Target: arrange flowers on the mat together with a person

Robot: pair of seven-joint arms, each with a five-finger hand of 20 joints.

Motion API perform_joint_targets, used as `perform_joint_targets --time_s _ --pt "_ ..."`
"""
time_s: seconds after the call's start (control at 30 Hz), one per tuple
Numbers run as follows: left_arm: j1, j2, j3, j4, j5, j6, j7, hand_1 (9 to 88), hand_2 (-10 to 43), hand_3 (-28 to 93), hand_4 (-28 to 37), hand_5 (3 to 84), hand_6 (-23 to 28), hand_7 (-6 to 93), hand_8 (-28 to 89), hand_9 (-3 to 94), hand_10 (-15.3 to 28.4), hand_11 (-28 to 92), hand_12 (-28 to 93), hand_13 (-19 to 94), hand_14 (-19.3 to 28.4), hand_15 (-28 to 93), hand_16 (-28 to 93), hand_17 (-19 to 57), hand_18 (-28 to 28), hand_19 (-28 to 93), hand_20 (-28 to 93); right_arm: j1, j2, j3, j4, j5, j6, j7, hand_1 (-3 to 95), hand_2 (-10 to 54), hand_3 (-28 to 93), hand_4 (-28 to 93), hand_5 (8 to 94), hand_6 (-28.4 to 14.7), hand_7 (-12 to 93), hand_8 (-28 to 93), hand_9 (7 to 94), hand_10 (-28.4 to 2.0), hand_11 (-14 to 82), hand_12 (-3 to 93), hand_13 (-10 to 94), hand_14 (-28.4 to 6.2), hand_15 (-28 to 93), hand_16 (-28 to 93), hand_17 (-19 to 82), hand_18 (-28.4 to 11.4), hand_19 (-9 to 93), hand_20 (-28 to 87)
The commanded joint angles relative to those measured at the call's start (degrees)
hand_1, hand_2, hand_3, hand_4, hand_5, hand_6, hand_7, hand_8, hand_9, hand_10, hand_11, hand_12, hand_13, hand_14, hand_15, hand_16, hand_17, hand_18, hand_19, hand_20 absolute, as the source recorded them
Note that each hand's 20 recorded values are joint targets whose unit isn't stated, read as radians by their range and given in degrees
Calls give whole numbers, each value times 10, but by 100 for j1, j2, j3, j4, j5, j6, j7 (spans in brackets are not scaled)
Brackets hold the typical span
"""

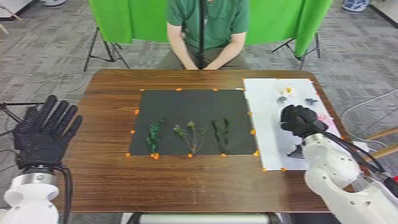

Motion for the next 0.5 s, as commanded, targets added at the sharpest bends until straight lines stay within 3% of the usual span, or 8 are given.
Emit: perform_joint_targets --time_s 0.03,0.1,0.17,0.27,0.33,0.43,0.5 --pt "166 -1 -10 22 -2 77 -18 302 130 726 -283 386 66 126 -110 318 137 187 81 241 126 295 -70 -61 130 315 120 148 -59 -601 -651 -367 470 -58 594 -64 666 -283 606 34 530 19 744 -73 137 454 604 -33 427 440 304 -161 701 418" --pt "212 -23 -32 9 25 39 -46 299 126 724 -283 378 64 126 -110 315 138 186 81 241 126 295 -70 -62 130 316 120 464 -152 -880 -837 -401 503 -295 592 -65 671 -283 606 34 532 20 744 -73 138 456 604 -34 428 441 304 -162 701 418" --pt "234 -14 -60 11 43 0 -80 297 124 723 -283 372 64 126 -109 313 138 186 81 241 126 294 -70 -62 130 315 120 777 -366 -1033 -1074 -346 46 -403 588 -66 680 -283 603 35 536 26 741 -74 138 457 602 -35 428 440 305 -161 701 418" --pt "264 -6 -84 9 53 30 -69 293 123 720 -283 368 63 125 -109 312 138 185 82 240 126 293 -70 -63 130 315 120 1327 -665 -1507 -1134 -368 -26 -616 584 -64 681 -283 598 37 540 36 734 -78 133 455 596 -35 419 435 299 -161 694 415" --pt "253 -3 -60 -8 42 121 -85 292 123 719 -283 367 63 125 -109 312 138 185 82 240 127 293 -70 -62 130 313 119 1660 -809 -1819 -1197 -507 -283 -751 584 -62 681 -283 595 36 539 39 733 -79 130 453 594 -35 417 435 299 -161 692 414" --pt "211 22 -7 12 194 101 -157 292 123 717 -283 357 61 126 -109 312 138 185 83 240 129 294 -69 -61 129 310 118 2088 -917 -2365 -1231 -695 -243 -1116 584 -60 680 -283 592 36 538 42 727 -79 125 452 591 -37 414 436 297 -160 692 414" --pt "226 20 2 13 144 88 -127 292 124 717 -283 354 60 128 -109 312 137 185 83 240 129 295 -69 -60 128 308 117 2398 -1113 -2683 -1112 -696 -494 -1369 584 -60 680 -283 591 36 539 43 726 -77 123 450 590 -37 414 437 296 -160 693 414"
